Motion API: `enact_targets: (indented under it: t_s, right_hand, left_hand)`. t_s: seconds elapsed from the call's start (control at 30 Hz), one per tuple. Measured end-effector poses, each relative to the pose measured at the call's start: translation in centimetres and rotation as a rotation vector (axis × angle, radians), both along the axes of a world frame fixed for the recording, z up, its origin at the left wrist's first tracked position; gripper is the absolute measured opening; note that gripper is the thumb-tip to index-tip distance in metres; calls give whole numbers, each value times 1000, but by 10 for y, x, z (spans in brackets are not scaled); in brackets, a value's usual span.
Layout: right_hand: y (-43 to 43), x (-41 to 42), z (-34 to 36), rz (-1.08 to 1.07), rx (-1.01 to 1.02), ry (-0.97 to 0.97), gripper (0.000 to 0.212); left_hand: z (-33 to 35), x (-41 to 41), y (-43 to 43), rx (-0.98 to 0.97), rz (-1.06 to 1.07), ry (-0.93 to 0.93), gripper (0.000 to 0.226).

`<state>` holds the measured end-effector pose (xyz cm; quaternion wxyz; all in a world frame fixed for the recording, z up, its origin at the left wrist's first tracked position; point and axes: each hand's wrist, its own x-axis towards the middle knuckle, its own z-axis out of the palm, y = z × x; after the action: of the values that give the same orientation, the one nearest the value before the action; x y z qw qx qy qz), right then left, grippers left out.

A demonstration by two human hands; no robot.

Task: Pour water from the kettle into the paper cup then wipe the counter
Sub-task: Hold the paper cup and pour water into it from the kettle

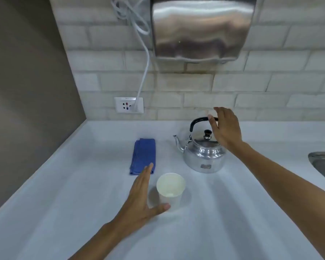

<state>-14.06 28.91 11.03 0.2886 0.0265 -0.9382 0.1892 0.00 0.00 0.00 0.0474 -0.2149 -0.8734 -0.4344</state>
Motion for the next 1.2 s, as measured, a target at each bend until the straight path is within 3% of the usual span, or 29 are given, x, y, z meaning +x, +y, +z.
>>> enact_targets:
  t_s: [0.27,0.4,0.63,0.9,1.2]
  right_hand:
    - [-13,-28,11,30,-55,-54,63]
    - [-13,-46,16,-39,-52,-223,68]
    - [-17,-50,23,-110,-37,-259,52]
    - [-14,-33,31,-32,-18,-155,49]
    - [-19,14,62,134,180,-29,47]
  left_hand:
    - [-15,-6,27,190,-29,-276,110]
    - [-17,-10,36,207,6,-305,89]
    - [-26,-12,38,199,51,-323,75]
    - [-28,-11,39,215,105,-270,74]
    - [-29,-11,39,181,126,-252,79]
